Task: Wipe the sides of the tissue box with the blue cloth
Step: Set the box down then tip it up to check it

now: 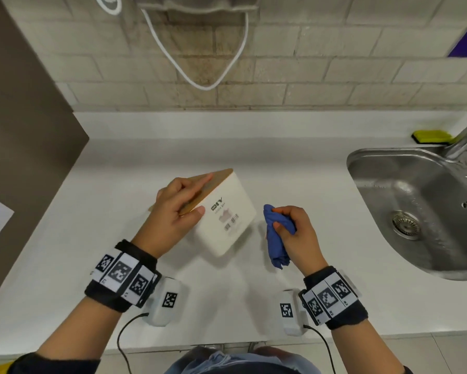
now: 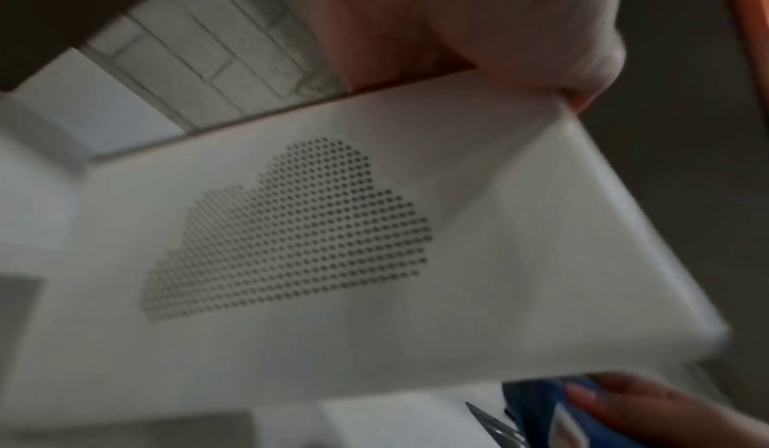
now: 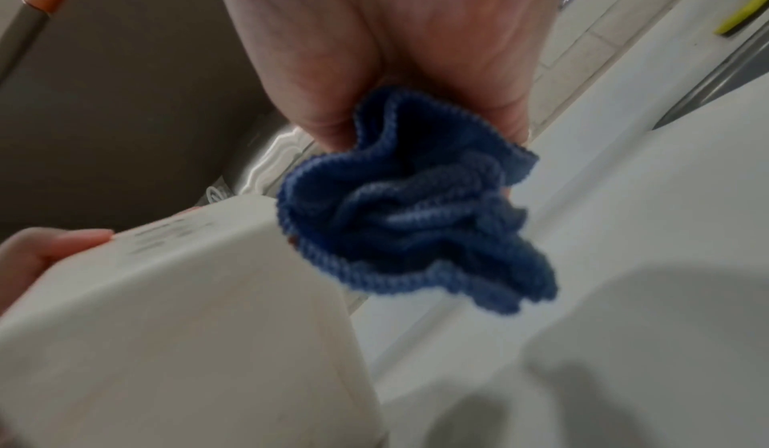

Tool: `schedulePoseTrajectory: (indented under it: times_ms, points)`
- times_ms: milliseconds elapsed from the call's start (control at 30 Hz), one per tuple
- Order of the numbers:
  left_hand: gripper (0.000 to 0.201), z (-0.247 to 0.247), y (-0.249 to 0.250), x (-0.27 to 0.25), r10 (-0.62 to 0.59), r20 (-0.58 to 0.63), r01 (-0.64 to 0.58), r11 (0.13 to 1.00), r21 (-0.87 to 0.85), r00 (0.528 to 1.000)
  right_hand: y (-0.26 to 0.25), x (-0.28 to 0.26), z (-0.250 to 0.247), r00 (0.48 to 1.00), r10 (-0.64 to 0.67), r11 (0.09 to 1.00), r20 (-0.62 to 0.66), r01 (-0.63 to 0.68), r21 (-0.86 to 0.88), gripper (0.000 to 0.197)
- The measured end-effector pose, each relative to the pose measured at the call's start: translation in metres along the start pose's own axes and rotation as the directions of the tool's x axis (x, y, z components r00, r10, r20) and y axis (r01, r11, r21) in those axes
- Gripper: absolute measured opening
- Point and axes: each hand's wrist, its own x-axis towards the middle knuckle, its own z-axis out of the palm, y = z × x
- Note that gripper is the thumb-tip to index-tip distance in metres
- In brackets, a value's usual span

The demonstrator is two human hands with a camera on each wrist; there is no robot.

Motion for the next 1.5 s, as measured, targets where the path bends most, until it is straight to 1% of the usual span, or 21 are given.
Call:
schedulePoseTrajectory:
  times_ms: [67, 167, 267, 333, 400, 467, 533, 633, 766, 800, 866, 966, 1066, 1100, 1133, 1200, 1233, 1266, 1366, 1433, 1500]
  points:
    - [0.052, -0.006, -0.002, 0.0, 0.051, 0.055, -0.047, 0.996, -0.078, 0.997, -0.008, 0.004, 0.001, 0.999, -0.045, 0.999, -0.031, 0.044, -0.033, 0.044]
    - [0.051, -0.012, -0.007, 0.005, 0.087, 0.085, -0.082, 0.995, -0.06, 0.993, -0.014, 0.008, 0.001, 0.997, -0.061, 0.998, -0.044, 0.061, -0.001, 0.041]
    - [0.048, -0.022, -0.01, 0.01, 0.057, 0.104, -0.046, 0.994, -0.1, 0.993, -0.012, 0.007, 0.004, 0.998, -0.05, 0.999, -0.026, 0.05, -0.012, 0.043]
    - [0.05, -0.024, -0.008, 0.008, 0.041, 0.17, -0.025, 0.995, -0.097, 0.985, -0.009, 0.005, 0.005, 0.999, -0.048, 0.999, -0.014, 0.047, -0.027, 0.044]
    - [0.061, -0.02, -0.007, -0.001, 0.041, 0.302, -0.047, 0.999, 0.013, 0.953, -0.006, 0.001, 0.006, 0.999, -0.034, 0.998, -0.012, 0.033, -0.05, 0.045]
    - [0.072, -0.01, -0.013, -0.014, 0.071, 0.407, -0.159, 0.97, 0.186, 0.91, -0.002, -0.003, 0.005, 1.0, -0.02, 0.998, -0.018, 0.019, -0.058, 0.045]
    - [0.072, -0.003, -0.027, -0.027, 0.097, 0.455, -0.267, 0.907, 0.326, 0.885, 0.003, -0.008, 0.006, 1.0, -0.011, 0.998, -0.02, 0.01, -0.066, 0.046]
    - [0.071, -0.003, -0.047, -0.046, 0.051, 0.488, -0.298, 0.845, 0.444, 0.871, 0.01, -0.018, 0.01, 1.0, 0.029, 0.998, 0.009, -0.029, -0.054, 0.043]
    - [0.07, 0.001, -0.053, -0.062, 0.029, 0.38, -0.229, 0.84, 0.492, 0.924, 0.036, -0.032, 0.012, 0.998, 0.065, 0.964, 0.023, -0.057, -0.261, 0.036]
    - [0.069, 0.005, -0.052, -0.062, 0.028, 0.344, -0.209, 0.84, 0.502, 0.938, 0.045, -0.032, 0.006, 0.998, 0.069, 0.946, 0.003, -0.065, -0.319, 0.039]
    - [0.067, 0.013, -0.048, -0.062, 0.015, 0.272, -0.168, 0.82, 0.547, 0.962, 0.055, -0.028, -0.015, 0.99, 0.083, 0.887, -0.115, -0.126, -0.443, 0.044]
    - [0.067, 0.025, -0.042, -0.06, -0.018, 0.174, -0.091, 0.797, 0.598, 0.985, 0.046, -0.022, -0.063, 0.933, 0.088, 0.708, -0.349, -0.305, -0.637, 0.038]
    - [0.067, 0.032, -0.04, -0.058, -0.026, 0.118, -0.05, 0.797, 0.602, 0.993, 0.039, -0.018, -0.109, 0.834, 0.086, 0.532, -0.545, -0.501, -0.682, 0.031]
    - [0.066, 0.032, -0.04, -0.058, -0.026, 0.108, -0.045, 0.795, 0.605, 0.994, 0.044, -0.016, -0.121, 0.814, 0.121, 0.453, -0.568, -0.555, -0.698, 0.027]
    - [0.065, 0.033, -0.04, -0.059, -0.026, 0.102, -0.041, 0.794, 0.607, 0.994, 0.052, -0.015, -0.129, 0.804, 0.198, 0.367, -0.56, -0.591, -0.719, 0.024]
    - [0.064, 0.033, -0.042, -0.059, -0.025, 0.095, -0.038, 0.791, 0.611, 0.995, 0.07, -0.018, -0.14, 0.785, 0.401, 0.244, -0.473, -0.589, -0.77, 0.027]
    - [0.064, 0.034, -0.042, -0.059, -0.024, 0.087, -0.035, 0.79, 0.612, 0.996, 0.078, -0.021, -0.142, 0.773, 0.466, 0.23, -0.431, -0.576, -0.784, 0.031]
    - [0.064, 0.034, -0.043, -0.06, -0.023, 0.079, -0.03, 0.79, 0.613, 0.997, 0.081, -0.024, -0.143, 0.774, 0.487, 0.239, -0.404, -0.563, -0.791, 0.034]
    - [0.066, 0.035, -0.042, -0.061, -0.031, 0.053, -0.007, 0.794, 0.608, 0.998, 0.086, -0.034, -0.142, 0.814, 0.43, 0.292, -0.391, -0.535, -0.793, 0.04]
    - [0.07, 0.035, -0.04, -0.064, -0.077, -0.005, 0.064, 0.782, 0.62, 0.997, 0.088, -0.05, -0.134, 0.833, 0.336, 0.329, -0.438, -0.54, -0.774, 0.045]
    - [0.067, 0.035, -0.035, -0.071, -0.194, -0.108, 0.219, 0.766, 0.604, 0.975, 0.082, -0.081, -0.111, 0.88, 0.119, 0.447, -0.46, -0.461, -0.766, 0.038]
